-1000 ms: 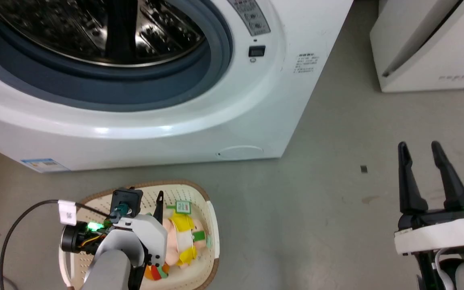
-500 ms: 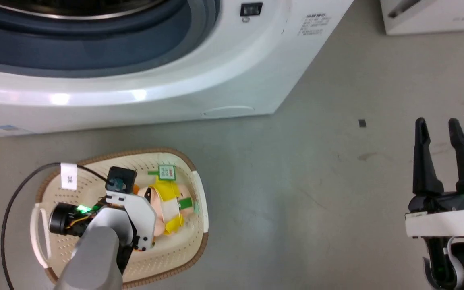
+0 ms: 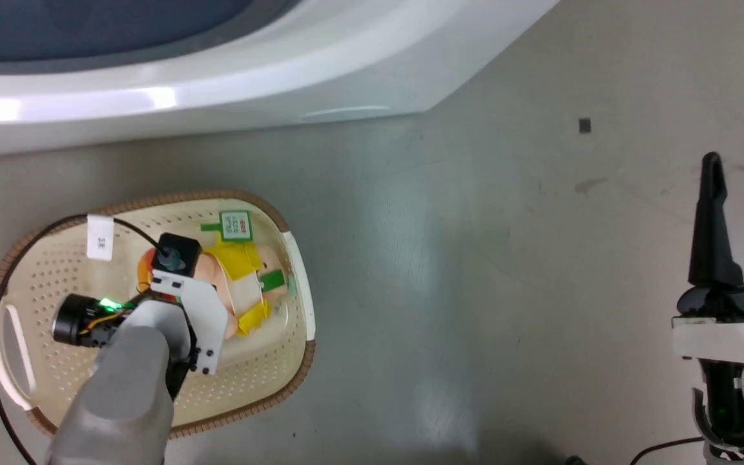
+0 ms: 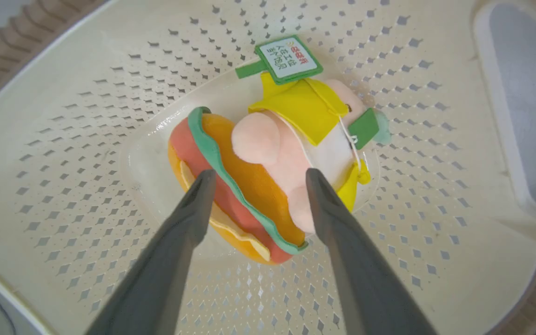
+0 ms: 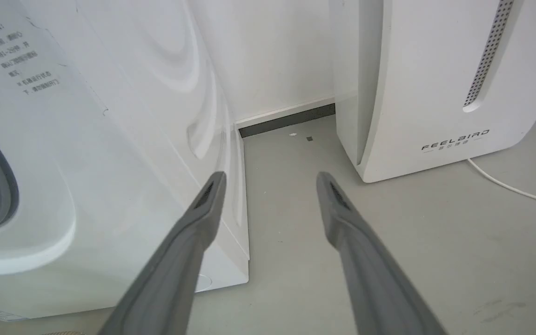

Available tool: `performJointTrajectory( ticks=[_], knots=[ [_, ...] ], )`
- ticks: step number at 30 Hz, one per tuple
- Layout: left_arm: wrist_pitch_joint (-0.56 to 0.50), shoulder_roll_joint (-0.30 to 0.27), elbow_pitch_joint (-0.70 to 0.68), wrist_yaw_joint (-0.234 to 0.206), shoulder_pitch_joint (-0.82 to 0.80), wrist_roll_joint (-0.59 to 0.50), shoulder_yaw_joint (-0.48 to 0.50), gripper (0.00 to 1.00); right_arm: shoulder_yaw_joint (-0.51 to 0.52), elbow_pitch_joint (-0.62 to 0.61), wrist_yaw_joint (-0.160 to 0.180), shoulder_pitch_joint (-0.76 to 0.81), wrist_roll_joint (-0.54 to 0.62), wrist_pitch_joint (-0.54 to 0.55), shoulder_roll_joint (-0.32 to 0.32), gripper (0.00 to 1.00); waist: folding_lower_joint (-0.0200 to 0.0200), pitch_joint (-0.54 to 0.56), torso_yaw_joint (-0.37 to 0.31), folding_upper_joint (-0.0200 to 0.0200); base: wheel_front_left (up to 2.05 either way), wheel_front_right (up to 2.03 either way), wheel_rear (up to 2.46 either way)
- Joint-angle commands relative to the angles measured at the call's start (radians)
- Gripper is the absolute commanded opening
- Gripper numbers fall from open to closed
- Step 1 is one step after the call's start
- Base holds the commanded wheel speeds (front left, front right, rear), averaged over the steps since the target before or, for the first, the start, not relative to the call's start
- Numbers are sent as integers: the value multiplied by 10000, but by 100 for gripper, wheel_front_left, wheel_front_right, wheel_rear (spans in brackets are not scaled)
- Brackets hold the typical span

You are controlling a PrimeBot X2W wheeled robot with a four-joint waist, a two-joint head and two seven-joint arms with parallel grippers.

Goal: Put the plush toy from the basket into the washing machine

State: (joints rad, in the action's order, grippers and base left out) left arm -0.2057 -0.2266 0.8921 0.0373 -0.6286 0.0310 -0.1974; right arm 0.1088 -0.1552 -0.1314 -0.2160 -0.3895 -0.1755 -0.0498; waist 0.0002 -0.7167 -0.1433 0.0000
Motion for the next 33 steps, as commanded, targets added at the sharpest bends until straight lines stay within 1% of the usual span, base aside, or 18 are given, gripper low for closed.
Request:
performJointTrajectory(
  ticks=[1,10,23,27,28,29,30,33],
  knots=[
    [-63,-97,254,-31,-317,41,-73,100,66,-107,5,-229,-118,-104,-3,100,-2,-344,-32,0,0,0,0],
    [-203,-316,1180,-91,-1387,138,-368,100,256,-269,5,-503,-373,-292,-3,100,-2,-1485,-67,0,0,0,0],
    [265,-267,2512,-298,-2640,279,-888,100,666,-488,6,-992,-658,-563,-4,100,-2,-2701,-148,0,0,0,0],
    [211,-255,2924,-313,-2985,336,-1059,100,804,-560,7,-1126,-747,-647,-4,100,-2,-3010,-163,0,0,0,0],
    [209,-257,3027,-308,-3077,350,-1103,47,844,-578,7,-1157,-762,-668,-4,100,-2,-3086,-163,0,0,0,0],
    [205,-263,3130,-300,-3169,364,-1147,3,886,-597,7,-1195,-773,-688,-4,100,-2,-3162,-166,0,0,0,0],
    [188,-270,3233,-276,-3252,377,-1195,0,937,-621,7,-1240,-772,-709,-4,100,-2,-3232,-170,0,0,0,0],
    [221,-273,3542,-227,-3520,433,-1324,0,1067,-754,7,-1383,-590,-772,-4,100,-2,-3387,-194,0,0,0,0]
  ],
)
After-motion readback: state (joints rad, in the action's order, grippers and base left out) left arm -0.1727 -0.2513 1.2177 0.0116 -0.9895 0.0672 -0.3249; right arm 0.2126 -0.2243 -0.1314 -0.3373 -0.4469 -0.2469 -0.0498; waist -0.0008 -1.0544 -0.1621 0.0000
